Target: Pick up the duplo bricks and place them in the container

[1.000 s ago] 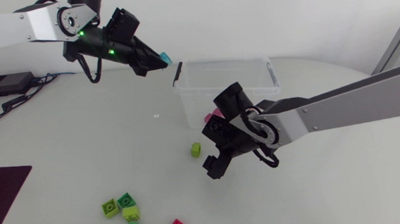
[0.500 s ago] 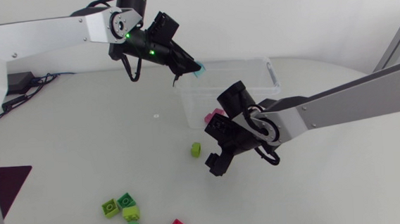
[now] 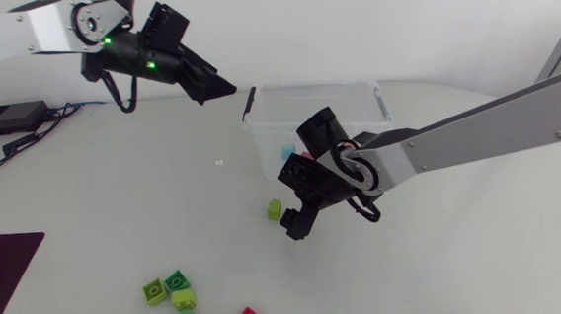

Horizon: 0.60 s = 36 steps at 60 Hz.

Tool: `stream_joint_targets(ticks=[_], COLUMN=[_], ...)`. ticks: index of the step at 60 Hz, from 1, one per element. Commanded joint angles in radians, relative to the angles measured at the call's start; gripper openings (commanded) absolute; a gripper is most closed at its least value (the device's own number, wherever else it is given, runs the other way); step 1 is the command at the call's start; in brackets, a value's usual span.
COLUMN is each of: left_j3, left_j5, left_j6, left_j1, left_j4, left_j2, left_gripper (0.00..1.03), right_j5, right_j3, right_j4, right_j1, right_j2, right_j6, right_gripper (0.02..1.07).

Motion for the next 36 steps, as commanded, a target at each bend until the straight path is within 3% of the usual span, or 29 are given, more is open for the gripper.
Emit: stream_joint_targets(ticks=[1, 17, 32, 36], left_j3=[-0.079, -0.206, -0.347, -0.395], left_j5=[0.003, 0.002, -0.012, -0.026], left_j6=[0.041, 0.176, 0.262, 0.285], left_j1=[0.033, 0.139, 0.214, 0.237], left_j4=[-0.017, -0.14, -0.183, -0.184], left_j2=[-0.074, -0.175, -0.273, -0.298], left_gripper=[0.98, 0.98, 0.98, 0.98], right_j5=[-0.012, -0.031, -0.037, -0.043], right_j3=[0.05, 0.147, 0.239, 0.256], right_j4=[-0.015, -0.089, -0.167, -0.192], right_j1=[-0.008, 0.013, 0.007, 0.013], right_j2=[0.046, 0.121, 0.192, 0.201], right_j6=[-0.042, -0.107, -0.157, -0.167], right_gripper=[0.96, 0.96, 0.96, 0.87])
